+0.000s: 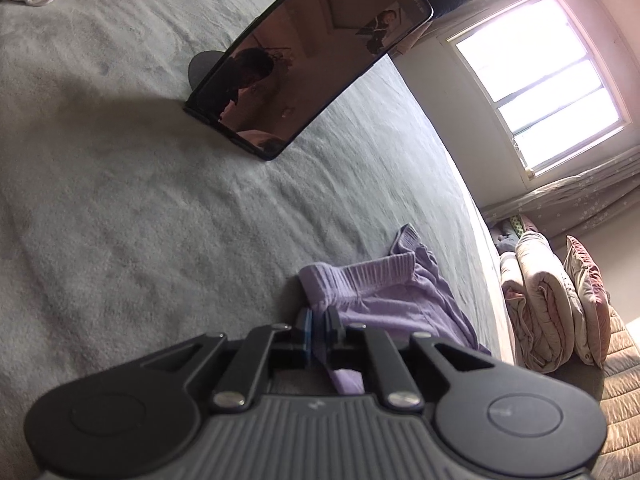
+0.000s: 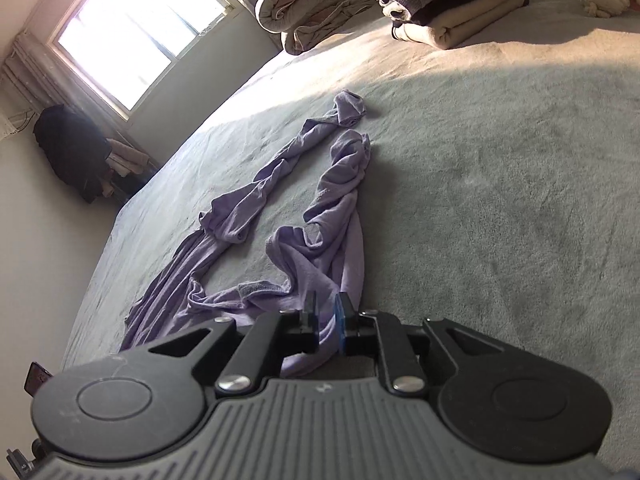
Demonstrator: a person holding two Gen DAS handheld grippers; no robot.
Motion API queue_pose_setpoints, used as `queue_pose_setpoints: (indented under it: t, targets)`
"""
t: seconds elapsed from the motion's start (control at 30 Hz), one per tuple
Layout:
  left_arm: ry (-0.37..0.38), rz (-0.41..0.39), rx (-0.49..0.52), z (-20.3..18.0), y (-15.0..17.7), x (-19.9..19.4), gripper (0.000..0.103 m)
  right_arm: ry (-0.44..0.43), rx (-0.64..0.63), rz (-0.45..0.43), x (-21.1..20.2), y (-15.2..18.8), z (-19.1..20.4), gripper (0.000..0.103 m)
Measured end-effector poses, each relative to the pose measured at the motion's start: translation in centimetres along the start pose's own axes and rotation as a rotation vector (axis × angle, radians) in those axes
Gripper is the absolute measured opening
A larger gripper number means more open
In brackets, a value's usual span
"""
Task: Fold clothes
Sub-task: 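Grasp the ribbed hem with the right gripper beside the left gripper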
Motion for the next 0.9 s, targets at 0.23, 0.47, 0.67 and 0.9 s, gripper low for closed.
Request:
queue_pose_setpoints:
  t: [0.23, 0.47, 0.67, 0.9]
  targets:
    - [0.02, -0.009, 0.026, -0.6, -0.6, 0.5, 0.017, -0.048, -0.185, 0.065, 1.7, -1.0, 6.9, 0.037]
    - [0.021, -0.035, 0.024, -0.4, -1.2, 0.0, 0.018, -0.105, -0.387, 0.195, 7.5, -0.2, 17.1, 0.037]
    - [0.015, -0.012, 0.056, -0.3, -1.5, -0.1, 0.014, -0.149, -0.511, 0.3, 13.9, 1.0, 25.4, 0.037]
    - [0.026, 0.0, 0.076, -0.5, -1.7, -0.2, 0.009, -0.163, -0.587, 0.405, 20.7, 2.8, 32.9, 0.037]
Point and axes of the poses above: each gripper's, at about its wrist camera, not at the fingertips, and x roughly the way its jaws point, z to its left, y to its underside, the point moved 5 cm from there along x, roughly the way its jaws point, and after that the axes turned 9 degrees about z, right-handed, at the moved point
